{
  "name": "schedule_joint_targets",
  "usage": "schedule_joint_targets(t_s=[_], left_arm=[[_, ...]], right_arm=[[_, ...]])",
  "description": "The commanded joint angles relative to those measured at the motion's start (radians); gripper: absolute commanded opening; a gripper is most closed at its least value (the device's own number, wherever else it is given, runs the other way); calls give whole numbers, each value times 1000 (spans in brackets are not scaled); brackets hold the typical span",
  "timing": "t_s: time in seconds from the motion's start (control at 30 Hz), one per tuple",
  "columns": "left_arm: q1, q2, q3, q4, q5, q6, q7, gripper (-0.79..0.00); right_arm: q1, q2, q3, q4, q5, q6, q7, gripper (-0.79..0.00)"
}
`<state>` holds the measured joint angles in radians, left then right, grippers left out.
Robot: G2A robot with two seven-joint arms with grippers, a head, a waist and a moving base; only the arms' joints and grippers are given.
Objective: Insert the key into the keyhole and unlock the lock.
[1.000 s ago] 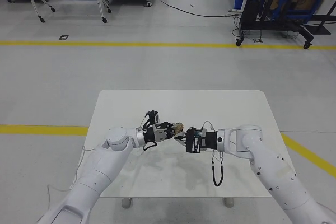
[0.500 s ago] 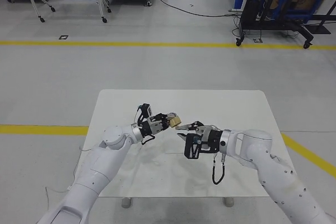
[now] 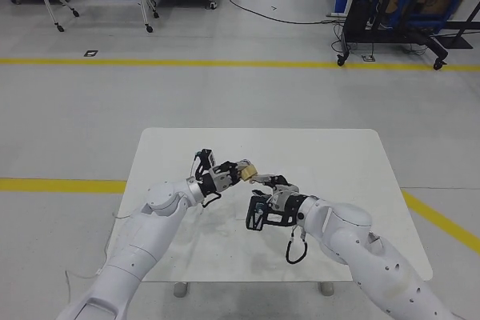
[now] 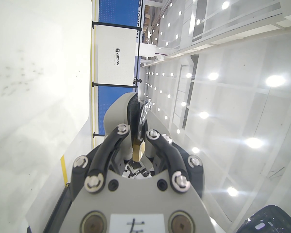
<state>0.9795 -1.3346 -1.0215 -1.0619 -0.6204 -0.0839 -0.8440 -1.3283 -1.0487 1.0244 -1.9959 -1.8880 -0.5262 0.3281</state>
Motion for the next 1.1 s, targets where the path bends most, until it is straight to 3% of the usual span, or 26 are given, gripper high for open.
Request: schedule_joint_targets(t_s=[0.0,0.2,0.33,0.87,0.97,1.07], left_arm=[[-1,-1,0,1,0,2,1,-785],[-1,-3,0,4,3,6,0,-785],[-3,-3,0,7,7,7,-2,-785],[-4,-8,-4,14,8,9,-11,-785],[-4,-8,-3,14,9,11,-14,-785],[-4,-9,-4,15,11,11,-17,-785]], right_arm=[[1,-2,-8,1,-7,7,3,-502],[8,-9,-24,13,-17,16,-7,-542],[8,-13,-28,18,-22,29,-16,-619],[11,-25,-34,36,-44,42,21,-610],[13,-29,-39,35,-56,52,36,-643],[11,-32,-42,36,-56,68,42,-785]])
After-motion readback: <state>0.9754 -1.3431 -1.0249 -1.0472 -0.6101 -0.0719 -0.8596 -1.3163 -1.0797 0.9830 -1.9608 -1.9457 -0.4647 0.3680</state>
